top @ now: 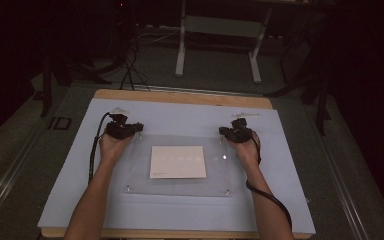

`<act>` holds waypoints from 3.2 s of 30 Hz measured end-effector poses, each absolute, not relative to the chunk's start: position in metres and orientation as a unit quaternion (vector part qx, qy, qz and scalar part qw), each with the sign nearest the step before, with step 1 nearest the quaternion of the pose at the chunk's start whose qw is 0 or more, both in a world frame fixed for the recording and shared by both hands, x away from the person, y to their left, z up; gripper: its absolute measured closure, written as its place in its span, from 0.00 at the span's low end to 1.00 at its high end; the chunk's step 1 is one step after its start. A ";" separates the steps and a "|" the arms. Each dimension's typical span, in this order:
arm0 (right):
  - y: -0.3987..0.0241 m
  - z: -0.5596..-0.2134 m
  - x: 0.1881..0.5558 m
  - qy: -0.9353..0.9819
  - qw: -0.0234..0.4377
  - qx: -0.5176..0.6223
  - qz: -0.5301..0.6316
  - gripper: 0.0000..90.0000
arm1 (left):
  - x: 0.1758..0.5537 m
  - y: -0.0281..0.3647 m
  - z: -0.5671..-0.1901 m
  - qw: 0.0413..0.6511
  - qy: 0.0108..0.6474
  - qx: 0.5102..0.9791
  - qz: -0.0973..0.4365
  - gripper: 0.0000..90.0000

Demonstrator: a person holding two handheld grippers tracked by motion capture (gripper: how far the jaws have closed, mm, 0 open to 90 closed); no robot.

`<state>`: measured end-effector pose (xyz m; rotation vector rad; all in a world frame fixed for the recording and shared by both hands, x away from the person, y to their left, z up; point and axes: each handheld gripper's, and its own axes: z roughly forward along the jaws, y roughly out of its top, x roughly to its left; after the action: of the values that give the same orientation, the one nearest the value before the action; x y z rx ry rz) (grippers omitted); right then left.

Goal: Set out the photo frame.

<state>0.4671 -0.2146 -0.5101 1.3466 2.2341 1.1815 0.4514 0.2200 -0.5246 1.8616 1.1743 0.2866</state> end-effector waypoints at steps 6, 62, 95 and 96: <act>-0.213 -0.507 0.477 0.775 0.124 0.477 0.395 0.95 | 0.460 0.217 -0.521 0.431 0.497 0.746 0.104 0.95; -0.180 -0.382 0.340 0.842 0.126 0.289 0.438 1.00 | 0.487 0.212 -0.517 0.393 0.592 0.703 0.037 0.95; -0.143 -0.413 0.281 0.863 0.095 0.212 0.448 1.00 | 0.489 0.214 -0.518 0.397 0.594 0.699 0.023 0.94; -0.142 -0.415 0.281 0.864 0.098 0.212 0.446 1.00 | 0.489 0.214 -0.518 0.397 0.594 0.699 0.023 0.94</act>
<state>0.2809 -0.1418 -0.4151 0.6267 2.5580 1.3190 0.4895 0.2139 -0.5181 1.7710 1.5038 0.0578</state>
